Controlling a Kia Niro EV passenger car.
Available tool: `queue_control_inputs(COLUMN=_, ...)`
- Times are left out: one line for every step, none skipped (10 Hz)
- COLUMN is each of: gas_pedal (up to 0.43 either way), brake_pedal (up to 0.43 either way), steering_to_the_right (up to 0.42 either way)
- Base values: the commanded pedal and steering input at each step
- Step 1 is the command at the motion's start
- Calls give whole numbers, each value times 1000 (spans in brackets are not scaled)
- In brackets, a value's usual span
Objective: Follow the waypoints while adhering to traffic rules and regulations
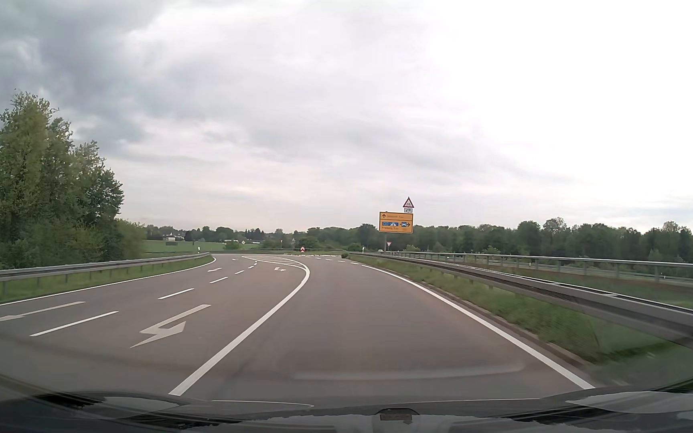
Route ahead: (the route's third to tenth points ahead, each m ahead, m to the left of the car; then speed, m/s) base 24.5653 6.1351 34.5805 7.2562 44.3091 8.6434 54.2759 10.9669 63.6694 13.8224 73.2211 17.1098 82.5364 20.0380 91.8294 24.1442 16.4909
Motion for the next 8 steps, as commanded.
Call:
queue_control_inputs(gas_pedal=79, brake_pedal=0, steering_to_the_right=-14)
queue_control_inputs(gas_pedal=79, brake_pedal=0, steering_to_the_right=-15)
queue_control_inputs(gas_pedal=79, brake_pedal=0, steering_to_the_right=-16)
queue_control_inputs(gas_pedal=79, brake_pedal=0, steering_to_the_right=-16)
queue_control_inputs(gas_pedal=79, brake_pedal=0, steering_to_the_right=-16)
queue_control_inputs(gas_pedal=79, brake_pedal=0, steering_to_the_right=-16)
queue_control_inputs(gas_pedal=79, brake_pedal=0, steering_to_the_right=-17)
queue_control_inputs(gas_pedal=79, brake_pedal=0, steering_to_the_right=-19)
